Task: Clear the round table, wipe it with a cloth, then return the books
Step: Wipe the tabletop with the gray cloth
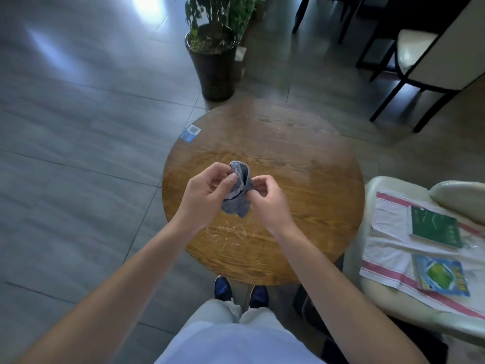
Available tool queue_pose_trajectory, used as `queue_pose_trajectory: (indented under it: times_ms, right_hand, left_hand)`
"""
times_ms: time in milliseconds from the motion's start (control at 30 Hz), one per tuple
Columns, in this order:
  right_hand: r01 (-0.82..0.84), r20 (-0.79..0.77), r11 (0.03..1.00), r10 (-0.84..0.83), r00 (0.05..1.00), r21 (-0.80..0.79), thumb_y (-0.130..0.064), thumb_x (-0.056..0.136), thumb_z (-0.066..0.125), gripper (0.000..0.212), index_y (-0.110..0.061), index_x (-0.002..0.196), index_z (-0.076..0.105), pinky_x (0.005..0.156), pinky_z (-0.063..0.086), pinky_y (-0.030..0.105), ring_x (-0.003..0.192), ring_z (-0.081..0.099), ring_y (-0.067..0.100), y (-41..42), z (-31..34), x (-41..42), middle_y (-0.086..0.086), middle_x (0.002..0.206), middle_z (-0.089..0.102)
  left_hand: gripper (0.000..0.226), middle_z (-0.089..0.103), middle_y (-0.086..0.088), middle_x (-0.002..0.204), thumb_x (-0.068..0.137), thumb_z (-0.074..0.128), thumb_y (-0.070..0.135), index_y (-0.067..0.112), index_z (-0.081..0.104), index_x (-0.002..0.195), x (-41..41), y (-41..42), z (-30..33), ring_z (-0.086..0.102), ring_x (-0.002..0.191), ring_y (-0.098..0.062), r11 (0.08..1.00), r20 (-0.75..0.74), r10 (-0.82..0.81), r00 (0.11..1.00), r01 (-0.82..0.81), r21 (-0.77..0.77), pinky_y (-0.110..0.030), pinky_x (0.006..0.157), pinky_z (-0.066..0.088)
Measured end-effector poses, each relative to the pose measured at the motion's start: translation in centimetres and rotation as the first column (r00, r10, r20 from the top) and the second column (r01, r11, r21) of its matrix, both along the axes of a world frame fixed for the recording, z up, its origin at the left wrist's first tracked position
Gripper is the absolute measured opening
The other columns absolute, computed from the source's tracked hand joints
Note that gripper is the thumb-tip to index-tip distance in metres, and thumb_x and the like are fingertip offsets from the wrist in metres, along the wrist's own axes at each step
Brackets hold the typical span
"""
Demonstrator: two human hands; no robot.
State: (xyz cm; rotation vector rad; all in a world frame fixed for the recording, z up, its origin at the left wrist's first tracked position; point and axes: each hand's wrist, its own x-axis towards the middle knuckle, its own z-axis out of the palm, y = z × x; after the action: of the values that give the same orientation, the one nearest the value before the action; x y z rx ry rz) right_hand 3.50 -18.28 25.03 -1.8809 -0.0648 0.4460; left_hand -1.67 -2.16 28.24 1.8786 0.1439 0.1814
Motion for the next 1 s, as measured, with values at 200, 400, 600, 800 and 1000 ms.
queue_pose_trajectory:
  times_ms: [200, 400, 600, 800, 1000]
  right_hand:
    - [-0.164, -0.113, 0.972, 0.184, 0.976, 0.166, -0.043, 0.094, 0.072, 0.047, -0.027, 0.137, 0.058, 0.094, 0.059, 0.032, 0.111, 0.07, 0.009, -0.6, 2.5, -0.4, -0.005, 0.125, 0.069]
    - [-0.018, 0.024, 1.0, 0.018, 1.0, 0.014, -0.02, 0.095, 0.069, 0.031, -0.024, 0.126, 0.07, 0.086, 0.063, 0.031, 0.096, 0.075, 0.004, 1.7, 2.9, -0.2, -0.009, 0.105, 0.078]
    - [0.19, 0.117, 0.979, -0.18, 0.977, -0.075, -0.037, 0.088, 0.061, 0.018, -0.037, 0.105, 0.066, 0.072, 0.063, 0.047, 0.079, 0.075, 0.014, 6.4, 2.3, -2.3, -0.009, 0.088, 0.078]
    - [0.408, 0.136, 0.908, -0.394, 0.909, -0.093, -0.036, 0.107, 0.052, 0.028, -0.027, 0.086, 0.068, 0.061, 0.045, 0.034, 0.068, 0.059, 0.015, 9.2, 0.9, -6.1, 0.003, 0.08, 0.071]
    - [0.536, 0.034, 0.844, -0.535, 0.844, -0.004, -0.039, 0.109, 0.049, 0.035, -0.017, 0.083, 0.056, 0.066, 0.038, 0.035, 0.066, 0.044, 0.013, 7.2, -0.6, -9.0, -0.001, 0.072, 0.049]
  left_hand:
    - [0.006, 0.073, 0.015, 0.082, 0.101, 0.067, 0.019, 0.024, 0.07, 0.098, 0.7, -0.7, 2.2, 0.07, 0.079, -0.006, 0.998, 0.071, 0.054, 0.996, -0.055, 0.019, -0.02, 0.072, 0.054]
    - [0.009, 0.077, 0.003, 0.088, 0.102, 0.065, 0.018, 0.026, 0.068, 0.098, 1.4, 2.8, 3.8, 0.075, 0.083, -0.014, 0.999, 0.098, -0.006, 0.995, 0.01, -0.042, -0.031, 0.069, 0.06]
    - [0.008, 0.077, -0.001, 0.086, 0.1, 0.065, 0.023, 0.028, 0.069, 0.096, 1.6, 9.0, 3.7, 0.074, 0.079, -0.018, 0.987, 0.105, -0.104, 0.989, 0.115, -0.114, -0.041, 0.07, 0.061]
    - [0.013, 0.072, 0.012, 0.071, 0.103, 0.064, 0.018, 0.025, 0.067, 0.092, 0.6, 11.4, 2.9, 0.067, 0.065, -0.004, 0.975, -0.009, -0.194, 0.981, 0.192, -0.113, -0.019, 0.058, 0.051]
    - [0.011, 0.072, 0.011, 0.078, 0.103, 0.063, 0.019, 0.022, 0.07, 0.095, -1.0, 10.9, -0.3, 0.068, 0.074, -0.001, 0.957, -0.191, -0.223, 0.956, 0.178, -0.228, -0.019, 0.064, 0.052]
